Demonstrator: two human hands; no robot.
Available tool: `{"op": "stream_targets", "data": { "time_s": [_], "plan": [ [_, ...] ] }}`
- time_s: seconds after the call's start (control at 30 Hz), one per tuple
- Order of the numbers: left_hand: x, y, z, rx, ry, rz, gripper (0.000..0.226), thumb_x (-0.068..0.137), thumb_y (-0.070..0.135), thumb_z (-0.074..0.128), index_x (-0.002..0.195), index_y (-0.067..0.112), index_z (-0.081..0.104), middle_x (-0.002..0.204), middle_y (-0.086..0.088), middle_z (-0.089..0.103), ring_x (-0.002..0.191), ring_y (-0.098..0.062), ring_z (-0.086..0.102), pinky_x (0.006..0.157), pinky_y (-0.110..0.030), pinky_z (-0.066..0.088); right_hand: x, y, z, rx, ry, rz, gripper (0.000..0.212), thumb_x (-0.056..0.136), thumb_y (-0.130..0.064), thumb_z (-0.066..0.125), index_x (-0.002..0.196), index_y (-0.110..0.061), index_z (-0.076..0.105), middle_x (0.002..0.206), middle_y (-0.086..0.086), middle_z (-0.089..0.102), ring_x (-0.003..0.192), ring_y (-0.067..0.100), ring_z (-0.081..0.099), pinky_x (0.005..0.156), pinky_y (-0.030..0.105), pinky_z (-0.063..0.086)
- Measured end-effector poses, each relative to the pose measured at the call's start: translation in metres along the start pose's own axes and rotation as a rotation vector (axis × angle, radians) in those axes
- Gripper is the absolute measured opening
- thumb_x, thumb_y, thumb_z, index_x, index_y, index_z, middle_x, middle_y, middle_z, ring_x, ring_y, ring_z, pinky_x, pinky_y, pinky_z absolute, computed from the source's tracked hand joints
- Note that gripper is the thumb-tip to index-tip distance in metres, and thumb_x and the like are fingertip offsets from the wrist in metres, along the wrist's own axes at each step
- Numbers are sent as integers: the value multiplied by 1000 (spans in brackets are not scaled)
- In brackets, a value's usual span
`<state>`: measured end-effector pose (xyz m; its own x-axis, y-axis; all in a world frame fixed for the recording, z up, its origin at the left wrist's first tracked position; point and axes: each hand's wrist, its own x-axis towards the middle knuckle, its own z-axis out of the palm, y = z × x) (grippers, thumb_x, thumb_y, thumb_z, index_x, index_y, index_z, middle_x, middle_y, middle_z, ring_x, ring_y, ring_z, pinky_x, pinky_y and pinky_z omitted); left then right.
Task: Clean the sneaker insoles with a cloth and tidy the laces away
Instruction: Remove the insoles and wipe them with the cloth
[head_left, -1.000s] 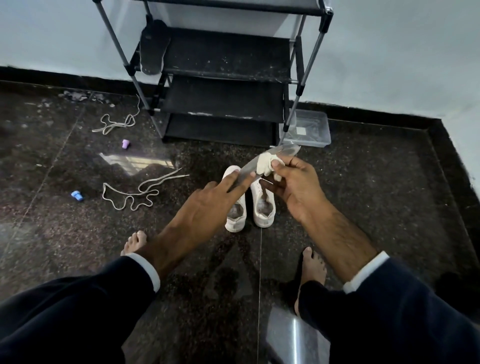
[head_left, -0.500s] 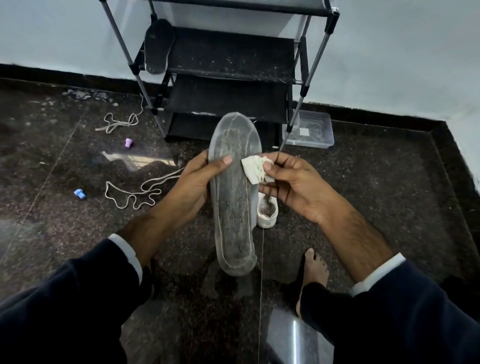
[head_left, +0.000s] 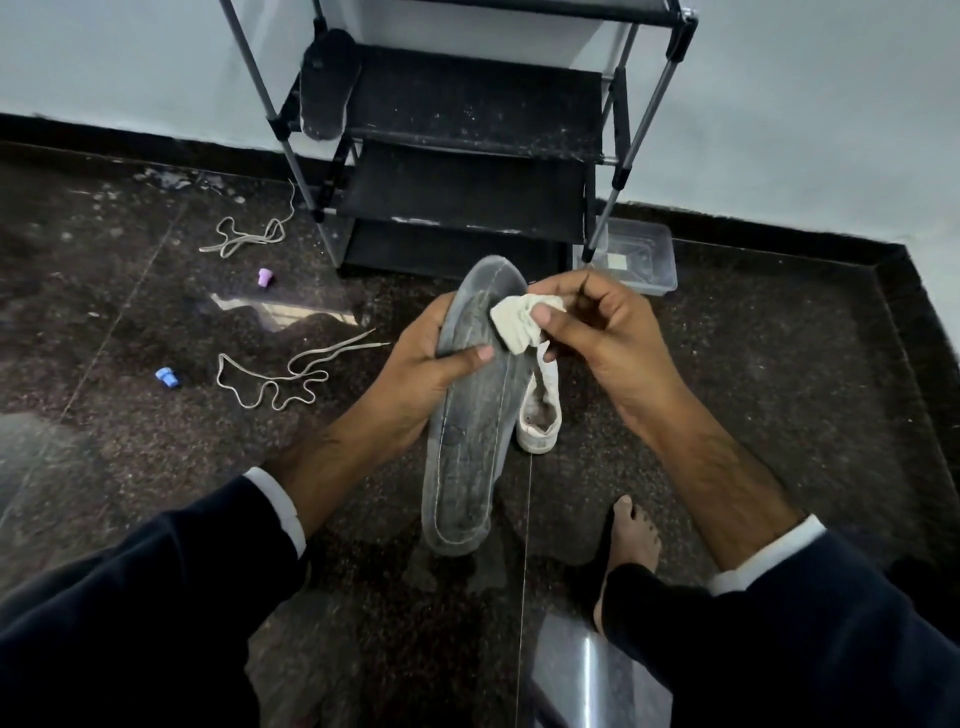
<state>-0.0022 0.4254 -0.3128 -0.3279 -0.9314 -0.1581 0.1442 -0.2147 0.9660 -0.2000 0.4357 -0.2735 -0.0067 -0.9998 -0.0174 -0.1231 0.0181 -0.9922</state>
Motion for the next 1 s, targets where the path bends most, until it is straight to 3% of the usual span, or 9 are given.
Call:
{"op": "stream_targets", "data": {
  "time_s": [0.13,0.27,0.4,0.57,0.77,1.0],
  "plan": [
    [0,-3,4,-11,-57,-6,53,87,0,67,137,4,49,121,-14,63,111,-24,64,93,-37,55,-1,-2,5,-462,99,-259,16,88,-7,75,103,-13,73,98,-4,71,88,6,65,80,22,53],
    [-1,-4,6,-12,-82,3,62,82,-2,67,140,5,46,123,-15,60,113,-25,61,97,-42,54,-5,0,8,-632,125,-482,18,85,-3,77,103,-7,76,102,3,67,91,6,62,82,16,52],
    [-1,-4,3,-22,-75,15,67,77,-5,66,140,6,44,121,-15,59,111,-25,59,96,-43,53,-7,7,19,-685,55,-513,27,87,-11,79,112,-4,75,109,6,64,102,10,61,92,17,51],
    [-2,-3,5,15,-117,26,65,79,-6,65,141,3,44,116,-10,61,107,-19,62,91,-35,55,-6,7,17,-687,122,-539,18,88,-3,75,105,-3,77,103,6,65,93,12,64,84,20,55],
    [0,-3,2,19,-138,23,65,77,-13,58,139,5,46,117,-14,60,111,-25,61,89,-35,53,-11,8,30,-762,-196,-704,19,83,1,77,102,-4,77,99,8,67,93,20,65,84,35,56],
    [-3,1,10,-16,-197,-10,67,82,-8,61,145,5,41,119,-13,60,110,-21,62,90,-32,54,-1,0,5,-739,105,-658,17,88,3,72,104,-1,77,99,10,67,90,16,65,81,31,56]
  ]
}}
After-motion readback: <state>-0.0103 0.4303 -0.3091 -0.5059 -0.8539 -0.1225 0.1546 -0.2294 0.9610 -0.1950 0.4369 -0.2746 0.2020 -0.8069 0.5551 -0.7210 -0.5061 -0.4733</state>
